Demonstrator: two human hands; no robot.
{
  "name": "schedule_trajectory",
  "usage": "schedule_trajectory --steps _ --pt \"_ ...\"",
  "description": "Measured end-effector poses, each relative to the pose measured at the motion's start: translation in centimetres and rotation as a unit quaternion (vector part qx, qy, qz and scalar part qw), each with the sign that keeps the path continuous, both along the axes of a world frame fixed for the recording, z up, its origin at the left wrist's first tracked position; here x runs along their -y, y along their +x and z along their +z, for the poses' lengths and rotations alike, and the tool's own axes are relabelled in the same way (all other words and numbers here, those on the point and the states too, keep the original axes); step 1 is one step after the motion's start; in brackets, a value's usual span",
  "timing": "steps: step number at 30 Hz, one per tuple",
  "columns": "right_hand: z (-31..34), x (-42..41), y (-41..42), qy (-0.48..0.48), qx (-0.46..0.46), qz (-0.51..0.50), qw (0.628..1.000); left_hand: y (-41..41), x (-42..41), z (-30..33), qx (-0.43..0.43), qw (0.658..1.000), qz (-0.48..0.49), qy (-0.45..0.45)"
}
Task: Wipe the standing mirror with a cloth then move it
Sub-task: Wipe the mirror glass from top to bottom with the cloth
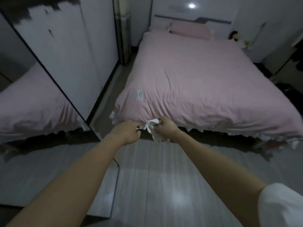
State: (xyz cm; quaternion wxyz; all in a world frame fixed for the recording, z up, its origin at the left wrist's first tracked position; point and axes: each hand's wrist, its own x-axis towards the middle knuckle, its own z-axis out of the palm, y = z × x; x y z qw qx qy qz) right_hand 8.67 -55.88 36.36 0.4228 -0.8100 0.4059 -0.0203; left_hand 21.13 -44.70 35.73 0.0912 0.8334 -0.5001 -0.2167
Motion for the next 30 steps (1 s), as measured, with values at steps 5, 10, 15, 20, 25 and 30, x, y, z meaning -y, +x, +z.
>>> schedule_trajectory --steps 5,10,15,20,25,30 --pt "5.8 -0.4 -2.0 -0.032 0.022 0.029 0.999 -2.1 -1.5 6.5 0.015 0.999 0.032 -0.026" --pt "8.7 -2.8 -3.9 -0.025 0.054 0.054 0.997 -6.1 -5.7 9.7 0.044 0.995 0.075 -0.049" --pt "8.8 -6.4 -4.2 -0.038 0.070 0.100 0.992 -8.4 -11.0 9.4 0.056 0.992 0.106 -0.045" --pt "5.3 -10.8 -2.7 -0.001 0.066 0.135 0.989 -8.2 -16.6 6.1 0.022 0.982 0.186 -0.015" --pt "1.2 -14.3 -0.1 0.048 0.044 0.147 0.987 -5.7 -20.9 1.7 0.013 0.966 0.259 0.003" --pt "-3.1 -16.4 2.7 0.056 0.037 0.124 0.990 -3.0 -22.0 -3.6 -0.042 0.963 0.266 0.013"
